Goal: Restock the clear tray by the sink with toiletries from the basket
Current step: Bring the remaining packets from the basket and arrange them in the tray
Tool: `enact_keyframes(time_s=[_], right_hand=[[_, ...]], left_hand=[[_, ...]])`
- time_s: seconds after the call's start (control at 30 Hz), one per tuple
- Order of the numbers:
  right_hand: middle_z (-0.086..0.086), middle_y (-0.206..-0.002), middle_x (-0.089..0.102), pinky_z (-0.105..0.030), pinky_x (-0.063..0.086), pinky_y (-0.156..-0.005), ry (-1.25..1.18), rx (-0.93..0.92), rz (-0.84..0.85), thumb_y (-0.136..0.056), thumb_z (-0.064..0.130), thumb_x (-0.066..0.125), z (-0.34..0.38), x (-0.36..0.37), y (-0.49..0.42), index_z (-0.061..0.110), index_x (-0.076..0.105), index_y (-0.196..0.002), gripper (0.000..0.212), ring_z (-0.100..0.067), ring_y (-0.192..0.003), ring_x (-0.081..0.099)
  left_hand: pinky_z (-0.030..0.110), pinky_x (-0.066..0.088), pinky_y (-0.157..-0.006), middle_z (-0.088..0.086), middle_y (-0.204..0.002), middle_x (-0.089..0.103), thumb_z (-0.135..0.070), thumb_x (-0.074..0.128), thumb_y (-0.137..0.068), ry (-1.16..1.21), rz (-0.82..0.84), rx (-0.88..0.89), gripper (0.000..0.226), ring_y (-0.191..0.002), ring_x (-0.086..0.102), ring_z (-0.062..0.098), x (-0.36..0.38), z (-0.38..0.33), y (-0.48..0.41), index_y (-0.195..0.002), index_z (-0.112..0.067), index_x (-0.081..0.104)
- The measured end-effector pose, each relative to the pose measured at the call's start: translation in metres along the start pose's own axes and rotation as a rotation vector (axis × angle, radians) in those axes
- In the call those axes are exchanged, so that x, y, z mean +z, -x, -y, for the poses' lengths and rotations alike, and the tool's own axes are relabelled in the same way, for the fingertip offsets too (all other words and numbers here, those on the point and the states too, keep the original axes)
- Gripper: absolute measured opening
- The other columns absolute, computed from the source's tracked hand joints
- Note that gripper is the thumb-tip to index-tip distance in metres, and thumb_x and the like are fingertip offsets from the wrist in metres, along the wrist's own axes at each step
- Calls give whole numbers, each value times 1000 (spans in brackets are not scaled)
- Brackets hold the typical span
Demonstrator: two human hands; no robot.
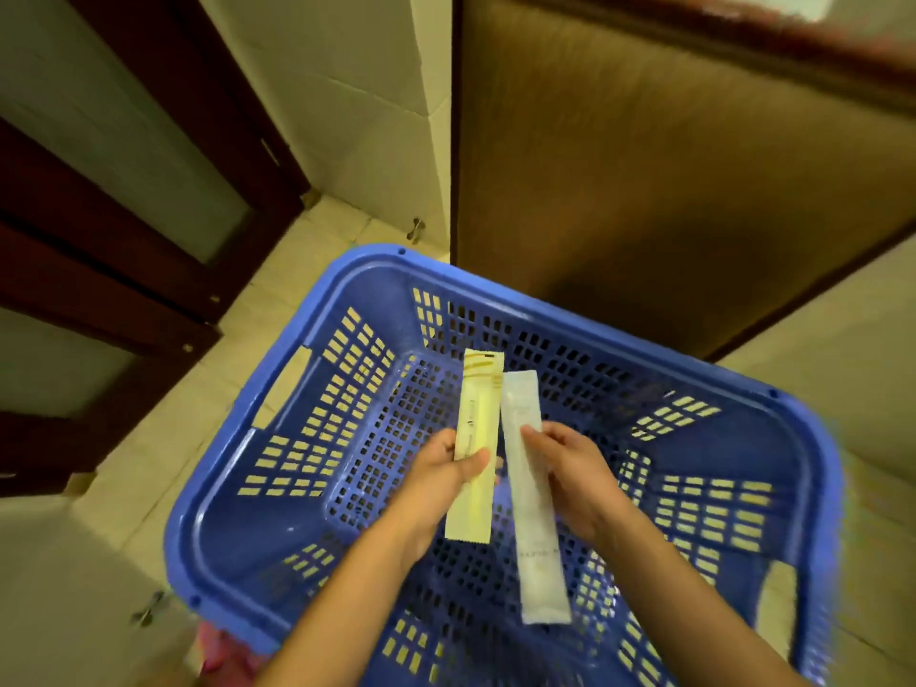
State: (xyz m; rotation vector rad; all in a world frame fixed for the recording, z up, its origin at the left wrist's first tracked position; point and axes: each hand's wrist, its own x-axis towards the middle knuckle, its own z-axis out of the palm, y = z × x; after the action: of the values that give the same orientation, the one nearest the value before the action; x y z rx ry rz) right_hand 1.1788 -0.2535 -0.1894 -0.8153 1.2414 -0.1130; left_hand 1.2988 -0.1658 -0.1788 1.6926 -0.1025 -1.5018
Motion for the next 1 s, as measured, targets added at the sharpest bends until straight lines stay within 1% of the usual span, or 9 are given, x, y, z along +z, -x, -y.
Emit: enact_keyframes(time_s=[0.07,0.17,0.27,0.43,0.63,0.77,0.83,0.93,1.0], right_hand=[[-11,-85,65,-34,52,-59,-25,-60,-15,-92,20,59,10,-2,35,10,63,-89,12,-23,-70,60],[-10,-91,66,-35,53,-63,-86,-142,-48,-89,15,61,20,-2,87,11,64,-93,6,-23,-74,61],[-9,-91,66,-33,50,-63,-144,-234,-109,-87,11,62,29,-5,146,9,65,-97,10,-21,-76,60],[-12,-99,70,-38,54,-74,-172,-393,-285,-86,9,63,55,-26,224,6,67,-99,14,-27,-87,66],[-2,-83,72,-29,58,-66,-365,-623,-397,-87,6,61,83,-69,308,10,64,-97,12,-15,-73,70],[-3,-87,68,-26,57,-57,-528,-703,-471,-87,1,60,72,-108,349,13,57,-101,19,-12,-70,69],[-7,-97,66,-32,58,-69,-591,-704,-520,-87,0,59,58,-126,361,9,54,-113,28,-18,-82,68],[-9,-97,66,-45,55,-87,-672,-689,-605,-87,0,59,24,-161,382,5,53,-116,31,-25,-87,67],[-10,-96,65,-38,58,-79,-718,-693,-646,-87,-1,59,1,-185,399,4,54,-115,28,-22,-83,67]], left_hand=[[28,53,-69,6,-92,71,-6,54,-92,-35,57,53,15,-80,65,17,5,-12,29,-105,-12,56],[24,53,-67,5,-89,70,-5,53,-92,-112,125,135,13,-76,66,14,11,-27,70,-104,-11,54],[19,52,-62,5,-90,70,-5,54,-92,-198,170,222,10,-72,67,8,14,-48,115,-98,-13,55],[23,53,-66,2,-94,71,-10,50,-95,-249,249,386,13,-71,69,6,33,-91,173,-104,-19,52],[19,52,-61,-4,-94,68,-18,44,-98,-378,453,590,17,-70,69,0,99,-127,233,-114,-26,46],[22,53,-59,-4,-89,69,-18,46,-98,-434,559,599,15,-70,68,5,149,-116,258,-104,-31,50],[30,54,-67,-2,-89,71,-18,50,-96,-459,614,554,13,-80,68,14,171,-103,266,-106,-25,53],[44,53,-88,6,-106,69,-17,54,-94,-501,707,472,20,-101,65,25,214,-74,278,-113,-22,56],[44,52,-91,7,-114,68,-17,56,-92,-528,779,422,30,-104,64,25,244,-55,286,-122,-20,53]])
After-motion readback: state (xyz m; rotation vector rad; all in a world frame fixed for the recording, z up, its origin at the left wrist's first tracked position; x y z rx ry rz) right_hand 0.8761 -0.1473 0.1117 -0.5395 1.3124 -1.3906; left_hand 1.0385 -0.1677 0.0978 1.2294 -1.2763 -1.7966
